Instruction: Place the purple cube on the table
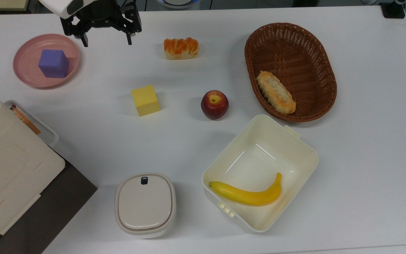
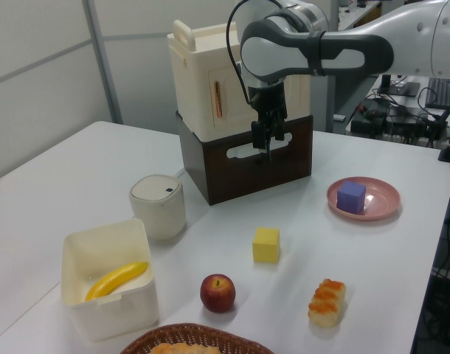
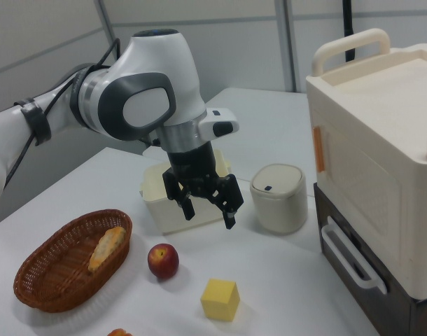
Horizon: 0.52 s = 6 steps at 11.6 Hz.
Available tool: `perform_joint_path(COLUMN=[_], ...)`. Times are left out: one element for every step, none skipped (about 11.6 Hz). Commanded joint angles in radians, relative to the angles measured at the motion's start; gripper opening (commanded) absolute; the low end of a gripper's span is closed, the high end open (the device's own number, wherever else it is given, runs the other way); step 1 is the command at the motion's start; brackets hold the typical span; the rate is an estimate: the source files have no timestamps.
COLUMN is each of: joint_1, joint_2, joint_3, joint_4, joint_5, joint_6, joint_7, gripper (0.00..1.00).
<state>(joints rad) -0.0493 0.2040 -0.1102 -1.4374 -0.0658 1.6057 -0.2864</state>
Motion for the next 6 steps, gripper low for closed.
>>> perform_joint_path(joint_1=[0.008, 0.006, 0.006, 0.003, -0.009, -0.02], joint_2=[-0.015, -0.018, -0.026, -0.032, -0.038, -0.037], joint_3=[-0.014, -0.014, -0.014, -0.017, -0.017, -0.017], joint_4=[0.005, 0.005, 0.005, 0.003, 0.0, -0.004], joint_5=[0.024, 0.023, 0.021, 0.02, 0.02, 0.012], joint_6=[-0.027, -0.03, -0.032, -0.033, -0.036, -0.036], joint_7=[-0.01, -0.011, -0.011, -0.011, -0.01, -0.01], gripper=[1.0, 1.0, 1.0, 1.0, 1.0, 1.0])
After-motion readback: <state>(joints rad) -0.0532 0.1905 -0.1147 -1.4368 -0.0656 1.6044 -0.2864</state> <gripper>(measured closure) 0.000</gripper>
